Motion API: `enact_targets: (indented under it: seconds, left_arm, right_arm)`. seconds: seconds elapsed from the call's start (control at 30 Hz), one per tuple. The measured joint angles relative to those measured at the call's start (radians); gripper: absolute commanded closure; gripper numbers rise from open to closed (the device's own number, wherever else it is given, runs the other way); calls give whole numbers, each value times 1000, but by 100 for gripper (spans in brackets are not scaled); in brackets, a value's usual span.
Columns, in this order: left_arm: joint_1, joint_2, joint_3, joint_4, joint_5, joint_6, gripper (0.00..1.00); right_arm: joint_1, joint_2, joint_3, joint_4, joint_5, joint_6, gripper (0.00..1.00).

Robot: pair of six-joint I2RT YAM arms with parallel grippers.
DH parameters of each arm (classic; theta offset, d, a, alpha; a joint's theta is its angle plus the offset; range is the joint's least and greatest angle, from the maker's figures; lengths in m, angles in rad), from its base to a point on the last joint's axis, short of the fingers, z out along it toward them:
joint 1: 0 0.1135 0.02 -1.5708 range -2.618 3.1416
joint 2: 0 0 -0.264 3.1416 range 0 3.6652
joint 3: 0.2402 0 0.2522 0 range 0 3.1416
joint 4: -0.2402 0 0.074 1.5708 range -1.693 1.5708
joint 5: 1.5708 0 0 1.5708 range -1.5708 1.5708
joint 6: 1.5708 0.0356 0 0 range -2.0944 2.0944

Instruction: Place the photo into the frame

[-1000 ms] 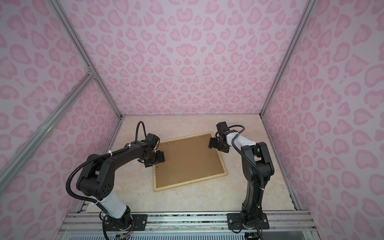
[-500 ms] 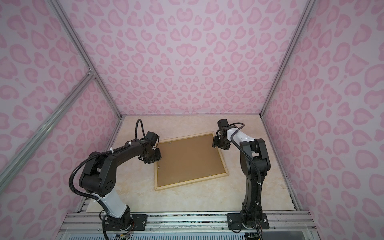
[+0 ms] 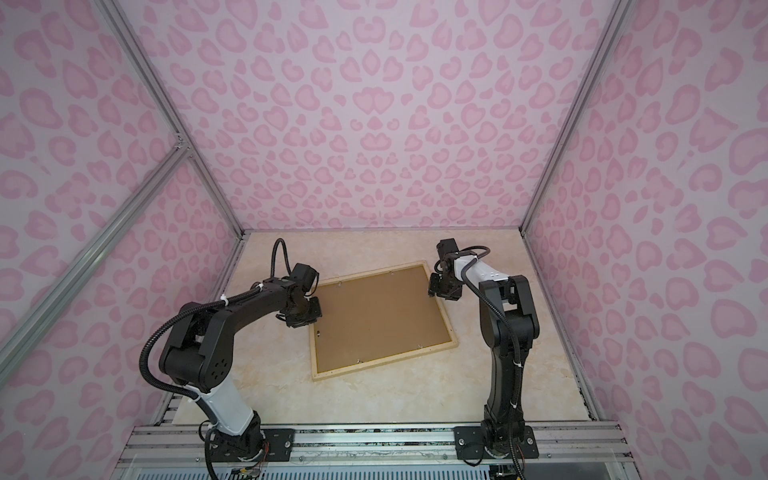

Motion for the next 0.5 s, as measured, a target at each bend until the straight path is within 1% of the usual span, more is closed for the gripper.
enact_targets:
  seconds: [0.17,0.33,0.4,0.5]
  left_arm:
    - [0,3,2,-2,0,4,90]
    - [0,3,2,-2,1,6,90]
    - [0,5,2,-2,1,6,90]
    - [0,6,2,-1,4,6,90]
  right_arm:
    - [-4,27,58,-13,4,-1,50]
    - [-3,6,52,0,-23,-1,33]
    - [-1,-8,51,0,-39,-1,32]
    - [-1,16,95,-3,-47,-1,34]
